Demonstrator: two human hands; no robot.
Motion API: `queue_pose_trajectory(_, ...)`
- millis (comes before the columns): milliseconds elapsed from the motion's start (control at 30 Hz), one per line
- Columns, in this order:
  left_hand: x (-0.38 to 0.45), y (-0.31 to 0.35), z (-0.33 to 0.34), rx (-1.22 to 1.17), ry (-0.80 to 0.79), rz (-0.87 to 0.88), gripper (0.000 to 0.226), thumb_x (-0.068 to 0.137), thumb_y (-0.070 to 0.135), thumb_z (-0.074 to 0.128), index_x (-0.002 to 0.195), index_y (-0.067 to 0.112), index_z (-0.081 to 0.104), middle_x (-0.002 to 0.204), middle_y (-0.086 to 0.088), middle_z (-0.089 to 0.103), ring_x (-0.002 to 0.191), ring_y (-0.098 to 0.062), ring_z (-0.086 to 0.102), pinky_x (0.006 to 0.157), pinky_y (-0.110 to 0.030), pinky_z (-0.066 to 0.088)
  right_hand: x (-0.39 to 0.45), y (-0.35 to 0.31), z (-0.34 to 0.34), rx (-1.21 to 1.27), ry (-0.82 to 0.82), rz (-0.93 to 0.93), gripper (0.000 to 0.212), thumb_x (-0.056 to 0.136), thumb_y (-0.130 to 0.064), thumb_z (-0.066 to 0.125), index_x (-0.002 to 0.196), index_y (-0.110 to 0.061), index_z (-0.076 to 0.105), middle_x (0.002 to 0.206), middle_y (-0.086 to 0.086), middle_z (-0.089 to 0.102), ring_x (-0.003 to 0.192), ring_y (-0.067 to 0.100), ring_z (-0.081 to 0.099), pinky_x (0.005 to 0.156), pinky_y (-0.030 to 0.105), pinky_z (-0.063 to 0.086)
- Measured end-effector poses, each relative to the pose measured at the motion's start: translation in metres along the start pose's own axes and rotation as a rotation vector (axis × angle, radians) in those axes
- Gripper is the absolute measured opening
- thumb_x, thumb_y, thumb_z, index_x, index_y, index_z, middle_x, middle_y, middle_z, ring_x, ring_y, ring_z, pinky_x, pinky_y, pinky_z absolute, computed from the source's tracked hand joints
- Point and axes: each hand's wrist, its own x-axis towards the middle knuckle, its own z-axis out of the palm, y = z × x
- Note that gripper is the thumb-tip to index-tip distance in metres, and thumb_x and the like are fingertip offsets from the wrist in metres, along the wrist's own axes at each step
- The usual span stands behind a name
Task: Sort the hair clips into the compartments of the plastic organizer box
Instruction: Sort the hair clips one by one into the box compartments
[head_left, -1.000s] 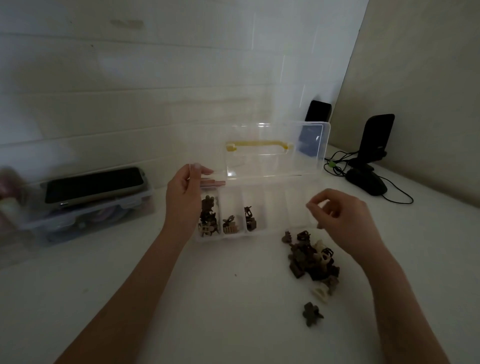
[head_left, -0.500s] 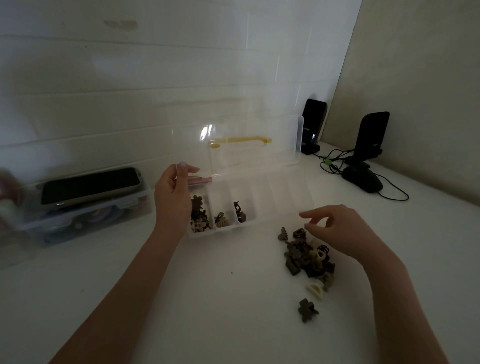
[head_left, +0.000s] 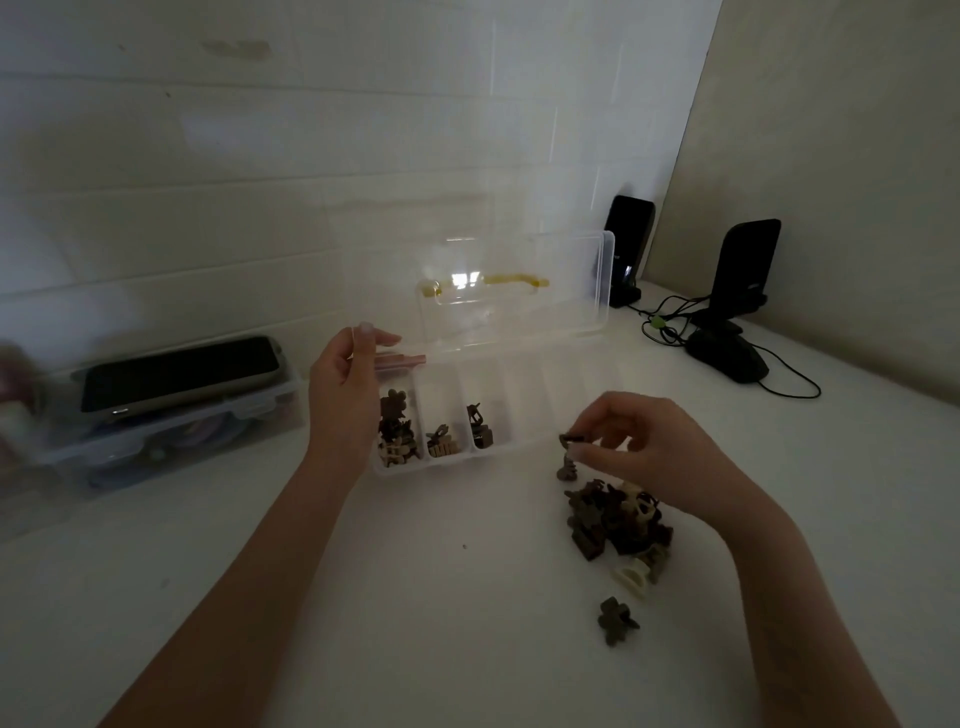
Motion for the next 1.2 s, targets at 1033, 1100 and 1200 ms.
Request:
queue_pose_trajectory(1033, 0.002, -0.004, -0.004, 0.019, -0.007, -0.069, 0.036, 0.093, 0.052, 0.040, 0.071, 0.040, 0.065, 0.094, -0.009, 0.071, 0.092, -0.030, 0.066, 0.093, -0.055, 0.046, 0.008, 0.005, 0.022, -0.524, -0.018, 0.170, 0.019, 0.085, -0.036, 0.063, 0.102, -0.033, 0.070, 0.059, -0.014, 0.043, 0.052, 0.003, 0.040, 0.050, 0.017, 0.027)
queue_pose_trajectory(1100, 0.001, -0.004, -0.003, 0.004, -0.008, -0.072, 0.036, 0.097, 0.046, 0.040, 0.072, 0.038, 0.065, 0.093, -0.008, 0.070, 0.091, -0.029, 0.067, 0.092, -0.053, 0.047, 0.008, 0.007, 0.023, -0.502, -0.017, 0.169, 0.018, 0.085, -0.034, 0.064, 0.102, -0.034, 0.069, 0.061, -0.014, 0.046, 0.054, 0.003, 0.042, 0.050, 0.018, 0.028)
queue_pose_trajectory(1200, 0.001, -0.004, -0.004, -0.007, -0.008, -0.078, 0.036, 0.098, 0.043, 0.040, 0.073, 0.037, 0.065, 0.094, -0.009, 0.070, 0.091, -0.030, 0.067, 0.093, -0.054, 0.047, 0.007, 0.007, 0.025, -0.429, -0.024, 0.187, 0.020, 0.080, -0.039, 0.067, 0.100, -0.035, 0.070, 0.062, -0.012, 0.048, 0.055, 0.003, 0.044, 0.051, 0.019, 0.029)
